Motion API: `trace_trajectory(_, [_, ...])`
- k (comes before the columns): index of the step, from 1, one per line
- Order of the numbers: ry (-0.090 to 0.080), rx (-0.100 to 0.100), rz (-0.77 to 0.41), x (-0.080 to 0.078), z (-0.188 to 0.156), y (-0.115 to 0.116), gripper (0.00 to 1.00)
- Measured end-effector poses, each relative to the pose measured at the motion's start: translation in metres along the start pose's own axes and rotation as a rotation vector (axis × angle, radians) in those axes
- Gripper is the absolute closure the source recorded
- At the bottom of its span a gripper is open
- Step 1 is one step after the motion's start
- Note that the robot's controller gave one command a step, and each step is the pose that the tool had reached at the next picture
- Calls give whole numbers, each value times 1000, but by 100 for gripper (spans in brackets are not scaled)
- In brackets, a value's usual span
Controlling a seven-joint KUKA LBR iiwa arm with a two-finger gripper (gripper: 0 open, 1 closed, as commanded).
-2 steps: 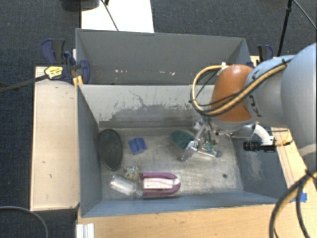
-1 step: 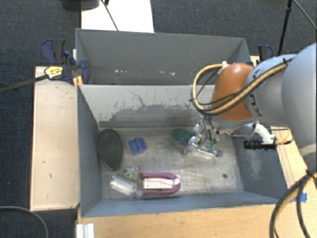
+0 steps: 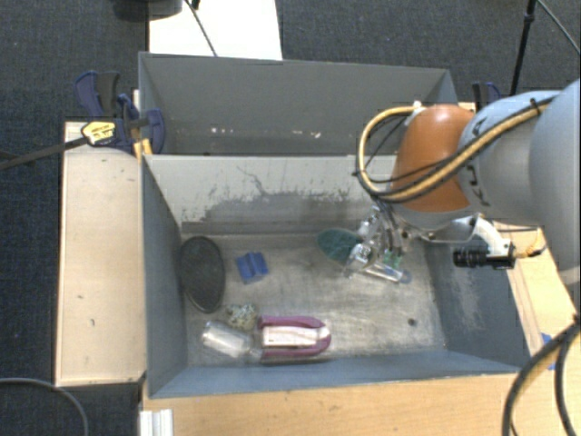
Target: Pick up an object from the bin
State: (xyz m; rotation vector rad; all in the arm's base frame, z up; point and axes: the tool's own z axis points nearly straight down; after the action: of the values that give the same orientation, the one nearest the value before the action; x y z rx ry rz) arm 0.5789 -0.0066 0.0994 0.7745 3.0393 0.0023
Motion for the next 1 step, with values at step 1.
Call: trace_trajectory(1, [0,0,-3,-1,-17,0,100])
